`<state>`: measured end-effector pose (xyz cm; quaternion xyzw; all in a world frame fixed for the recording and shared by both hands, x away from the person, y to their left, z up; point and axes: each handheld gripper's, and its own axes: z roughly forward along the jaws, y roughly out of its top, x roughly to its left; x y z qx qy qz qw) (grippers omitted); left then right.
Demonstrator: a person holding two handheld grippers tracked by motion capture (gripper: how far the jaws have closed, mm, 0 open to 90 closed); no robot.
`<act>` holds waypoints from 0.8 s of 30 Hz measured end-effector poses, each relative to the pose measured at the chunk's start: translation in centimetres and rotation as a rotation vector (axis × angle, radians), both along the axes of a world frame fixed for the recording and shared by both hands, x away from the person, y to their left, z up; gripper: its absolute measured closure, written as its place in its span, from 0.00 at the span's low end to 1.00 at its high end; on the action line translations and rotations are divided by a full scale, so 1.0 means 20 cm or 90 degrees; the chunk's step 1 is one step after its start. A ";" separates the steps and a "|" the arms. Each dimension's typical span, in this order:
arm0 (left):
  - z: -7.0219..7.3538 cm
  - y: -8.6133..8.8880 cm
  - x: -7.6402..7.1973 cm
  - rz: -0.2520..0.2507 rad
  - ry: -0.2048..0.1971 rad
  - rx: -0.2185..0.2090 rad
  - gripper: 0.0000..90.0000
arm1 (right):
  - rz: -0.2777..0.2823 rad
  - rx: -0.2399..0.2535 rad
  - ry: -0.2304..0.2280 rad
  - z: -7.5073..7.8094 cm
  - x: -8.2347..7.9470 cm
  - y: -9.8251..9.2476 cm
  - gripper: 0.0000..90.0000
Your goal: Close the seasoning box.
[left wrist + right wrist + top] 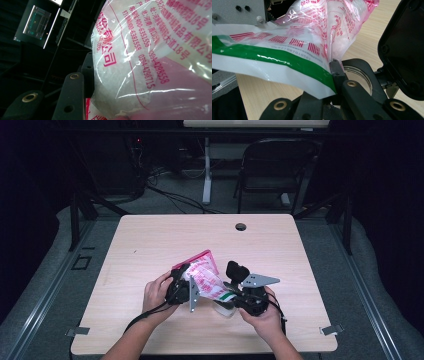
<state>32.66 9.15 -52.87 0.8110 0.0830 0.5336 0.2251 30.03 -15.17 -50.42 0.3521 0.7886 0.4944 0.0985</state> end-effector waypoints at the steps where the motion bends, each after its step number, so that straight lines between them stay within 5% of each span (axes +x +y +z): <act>1: 0.00 0.00 0.00 0.000 0.001 0.001 0.69 | 0.001 -0.003 0.001 0.00 0.00 0.00 1.00; 24: 0.02 -0.02 -0.02 -0.008 -0.024 0.017 0.69 | 0.003 0.007 0.020 -0.01 -0.01 -0.02 1.00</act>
